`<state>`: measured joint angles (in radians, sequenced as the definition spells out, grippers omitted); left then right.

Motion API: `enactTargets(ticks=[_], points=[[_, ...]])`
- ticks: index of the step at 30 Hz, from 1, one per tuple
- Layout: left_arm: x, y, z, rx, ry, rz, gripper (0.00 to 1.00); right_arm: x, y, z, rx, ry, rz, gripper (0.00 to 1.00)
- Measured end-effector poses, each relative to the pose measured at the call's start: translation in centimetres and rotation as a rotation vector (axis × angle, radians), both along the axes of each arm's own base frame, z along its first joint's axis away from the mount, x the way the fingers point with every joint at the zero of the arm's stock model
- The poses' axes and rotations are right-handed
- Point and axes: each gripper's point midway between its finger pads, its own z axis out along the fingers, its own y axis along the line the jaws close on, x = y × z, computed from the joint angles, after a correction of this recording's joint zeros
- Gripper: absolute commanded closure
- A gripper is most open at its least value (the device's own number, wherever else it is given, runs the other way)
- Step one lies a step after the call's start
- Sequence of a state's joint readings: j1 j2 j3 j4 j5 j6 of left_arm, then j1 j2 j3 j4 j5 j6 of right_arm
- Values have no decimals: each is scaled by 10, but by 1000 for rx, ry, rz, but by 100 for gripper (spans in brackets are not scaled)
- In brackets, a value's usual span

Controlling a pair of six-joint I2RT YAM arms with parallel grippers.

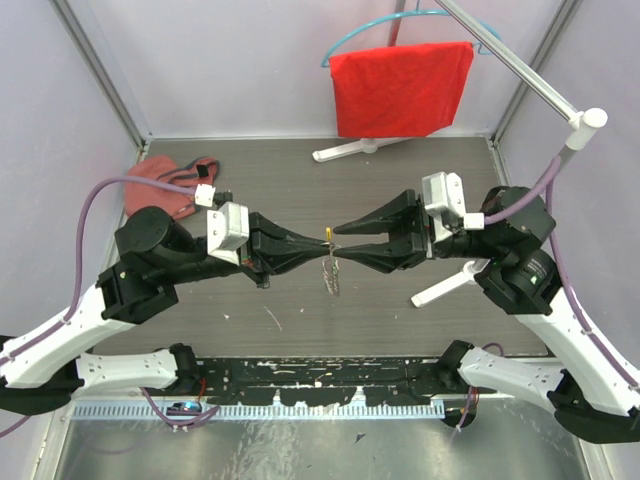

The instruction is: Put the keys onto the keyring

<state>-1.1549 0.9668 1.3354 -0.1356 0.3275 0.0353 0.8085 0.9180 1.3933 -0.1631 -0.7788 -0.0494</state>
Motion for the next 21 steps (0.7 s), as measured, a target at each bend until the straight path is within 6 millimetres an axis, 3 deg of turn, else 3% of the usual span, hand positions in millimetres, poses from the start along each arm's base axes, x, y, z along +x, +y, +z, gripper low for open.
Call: enactTargets(ticks=[6,10,19,21], points=[[0,0,-1,3,0,-1,100,5,7,-10,-34,29,9,62],[0,-1,-1,5,1,-1,100,5,7,-11,-39,32,13,69],[1,-2,-3,11,-1,1,100,1,7,-13,-45,33,32,99],[1,-2,-3,11,-2,0,100,0,7,-12,-46,33,34,99]])
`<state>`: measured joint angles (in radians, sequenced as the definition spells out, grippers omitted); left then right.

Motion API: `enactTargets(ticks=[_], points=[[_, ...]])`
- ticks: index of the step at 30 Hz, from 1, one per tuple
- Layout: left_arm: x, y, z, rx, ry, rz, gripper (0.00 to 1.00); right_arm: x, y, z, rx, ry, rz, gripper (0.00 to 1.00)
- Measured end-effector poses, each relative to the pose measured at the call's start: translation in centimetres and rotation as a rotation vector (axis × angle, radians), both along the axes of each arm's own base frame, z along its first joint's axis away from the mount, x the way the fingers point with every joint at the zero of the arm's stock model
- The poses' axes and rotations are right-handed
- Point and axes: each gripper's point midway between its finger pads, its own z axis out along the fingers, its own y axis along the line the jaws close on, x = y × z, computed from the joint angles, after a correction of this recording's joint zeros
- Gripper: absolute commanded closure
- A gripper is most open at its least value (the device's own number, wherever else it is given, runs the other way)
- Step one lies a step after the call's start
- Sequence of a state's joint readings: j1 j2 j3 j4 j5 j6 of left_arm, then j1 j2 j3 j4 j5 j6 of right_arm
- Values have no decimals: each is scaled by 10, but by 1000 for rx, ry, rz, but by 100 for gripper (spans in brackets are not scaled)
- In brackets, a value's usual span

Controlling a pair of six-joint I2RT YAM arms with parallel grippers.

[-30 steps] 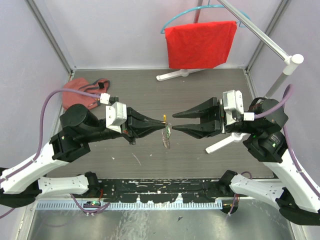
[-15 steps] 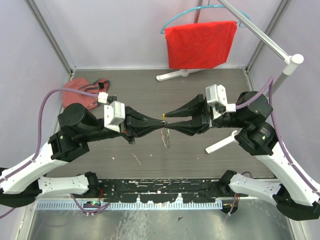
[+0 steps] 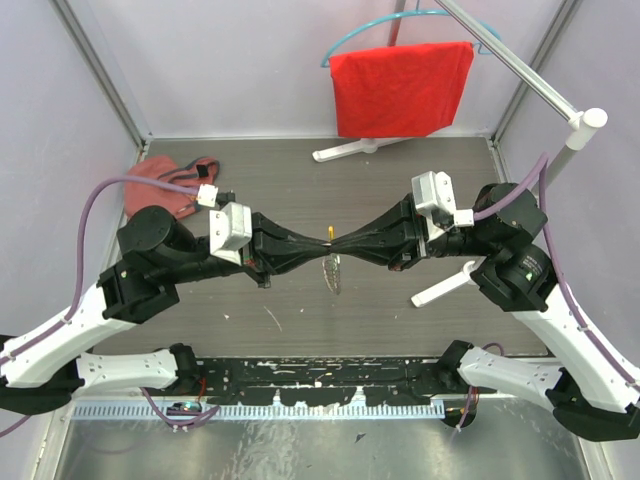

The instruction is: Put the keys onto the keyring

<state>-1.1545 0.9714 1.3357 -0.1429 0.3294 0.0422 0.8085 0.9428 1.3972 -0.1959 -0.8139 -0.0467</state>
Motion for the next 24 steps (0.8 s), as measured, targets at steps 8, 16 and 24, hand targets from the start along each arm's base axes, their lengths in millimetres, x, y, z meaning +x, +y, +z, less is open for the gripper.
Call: enactTargets(ticks=[8,16,24], points=[[-1,0,-1,4,-7,-8,77,0,0,-1,-3,2,1,99],[-6,2,-1,14,-19,-28,66,-1,0,-5,-19,14,4,99],[-7,7,-1,51,-31,-22,72,2,0,-14,-50,34,-11,99]])
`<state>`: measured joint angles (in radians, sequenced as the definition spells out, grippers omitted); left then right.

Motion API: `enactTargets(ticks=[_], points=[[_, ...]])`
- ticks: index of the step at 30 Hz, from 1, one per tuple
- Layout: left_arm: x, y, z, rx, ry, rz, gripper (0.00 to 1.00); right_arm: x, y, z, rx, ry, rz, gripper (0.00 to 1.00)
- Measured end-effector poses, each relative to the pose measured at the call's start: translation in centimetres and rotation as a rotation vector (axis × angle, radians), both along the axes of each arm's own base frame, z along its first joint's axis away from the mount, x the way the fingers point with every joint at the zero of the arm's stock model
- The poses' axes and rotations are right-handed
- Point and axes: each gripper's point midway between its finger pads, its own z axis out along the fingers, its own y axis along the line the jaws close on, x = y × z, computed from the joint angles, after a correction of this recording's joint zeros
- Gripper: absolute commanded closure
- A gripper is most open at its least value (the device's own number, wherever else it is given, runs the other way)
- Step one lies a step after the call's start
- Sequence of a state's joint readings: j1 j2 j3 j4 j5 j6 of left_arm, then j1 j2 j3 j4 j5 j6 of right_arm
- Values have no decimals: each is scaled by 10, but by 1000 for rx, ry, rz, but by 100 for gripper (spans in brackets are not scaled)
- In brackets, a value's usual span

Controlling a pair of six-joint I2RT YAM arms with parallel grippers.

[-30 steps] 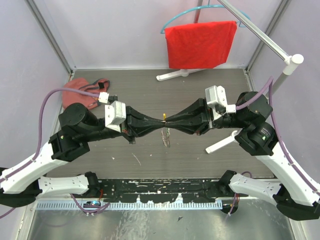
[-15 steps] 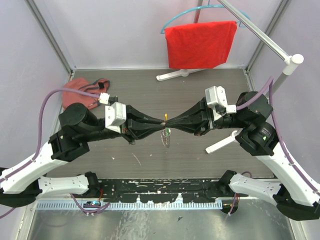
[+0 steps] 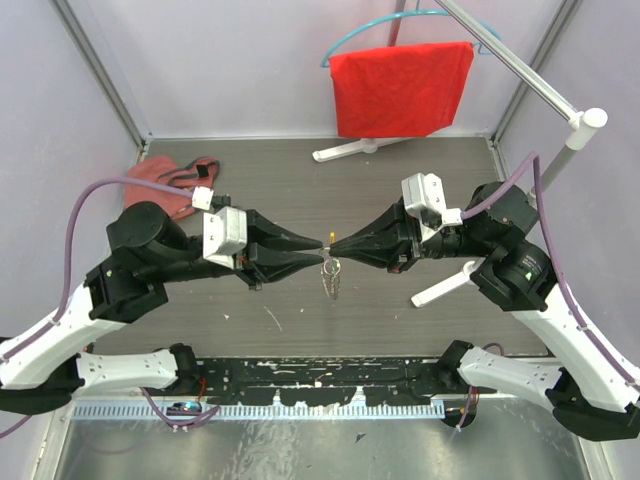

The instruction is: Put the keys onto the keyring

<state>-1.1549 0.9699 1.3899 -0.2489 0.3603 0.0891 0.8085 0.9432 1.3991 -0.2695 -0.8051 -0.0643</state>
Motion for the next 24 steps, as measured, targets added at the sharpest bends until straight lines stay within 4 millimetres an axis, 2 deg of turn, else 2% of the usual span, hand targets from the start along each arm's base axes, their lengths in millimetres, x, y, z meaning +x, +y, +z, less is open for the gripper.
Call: enactTargets(ticks=[4,17,24], points=[[0,4,5,10,-15,6,71,2,0,-4,-17,6,-9,99],[4,1,-8,75,-12,20,69,5,1,-11,-46,30,-21,99],[8,1,-9,78,-19,39,61,5,1,-10,-45,27,-21,99]])
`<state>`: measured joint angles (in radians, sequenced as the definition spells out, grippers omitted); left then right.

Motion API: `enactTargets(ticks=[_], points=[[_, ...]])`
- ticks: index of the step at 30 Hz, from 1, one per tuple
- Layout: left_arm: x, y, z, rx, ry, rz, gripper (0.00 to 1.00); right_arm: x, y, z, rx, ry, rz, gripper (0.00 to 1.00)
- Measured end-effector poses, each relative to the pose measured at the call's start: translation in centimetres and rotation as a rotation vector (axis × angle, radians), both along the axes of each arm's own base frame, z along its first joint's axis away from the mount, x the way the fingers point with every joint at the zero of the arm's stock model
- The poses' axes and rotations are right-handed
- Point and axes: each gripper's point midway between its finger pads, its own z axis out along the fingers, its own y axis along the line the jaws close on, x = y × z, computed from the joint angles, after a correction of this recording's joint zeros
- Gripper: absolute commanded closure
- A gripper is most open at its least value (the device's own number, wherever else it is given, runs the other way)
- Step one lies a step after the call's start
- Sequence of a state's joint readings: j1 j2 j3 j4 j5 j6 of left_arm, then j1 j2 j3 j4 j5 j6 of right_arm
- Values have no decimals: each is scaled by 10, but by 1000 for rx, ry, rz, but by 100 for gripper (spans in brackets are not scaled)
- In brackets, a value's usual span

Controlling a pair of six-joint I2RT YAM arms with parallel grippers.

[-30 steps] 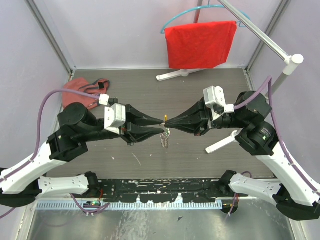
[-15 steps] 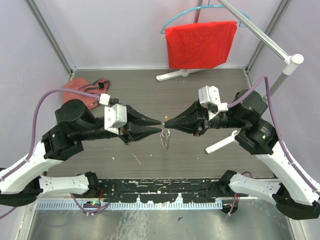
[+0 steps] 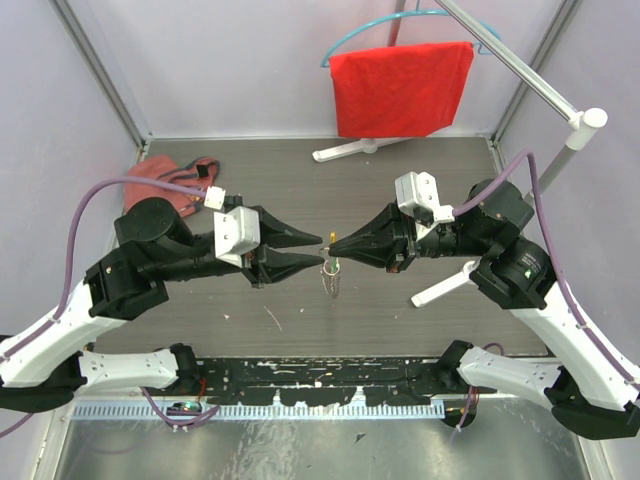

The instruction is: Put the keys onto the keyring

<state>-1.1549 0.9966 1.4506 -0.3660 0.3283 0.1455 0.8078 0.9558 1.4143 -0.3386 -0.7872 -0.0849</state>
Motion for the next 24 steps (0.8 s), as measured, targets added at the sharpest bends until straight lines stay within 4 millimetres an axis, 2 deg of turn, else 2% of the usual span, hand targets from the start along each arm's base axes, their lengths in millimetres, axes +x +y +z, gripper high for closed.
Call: enactTargets(ticks=[4,8,12,20,21,24], points=[[3,0,0,1,-2,17,58,0,0,0,1,-1,1,99],[5,0,0,1,-2,29,62,-1,0,0,0,-2,4,99],[6,0,-1,2,-5,31,69,-1,0,1,1,-2,4,99],[8,-6,-6,20,2,26,71,-1,0,1,1,-2,4,99],[8,-6,-7,21,3,25,72,-1,0,1,2,-3,4,99],[7,-7,-7,23,4,22,86,-1,0,1,2,-3,4,99]])
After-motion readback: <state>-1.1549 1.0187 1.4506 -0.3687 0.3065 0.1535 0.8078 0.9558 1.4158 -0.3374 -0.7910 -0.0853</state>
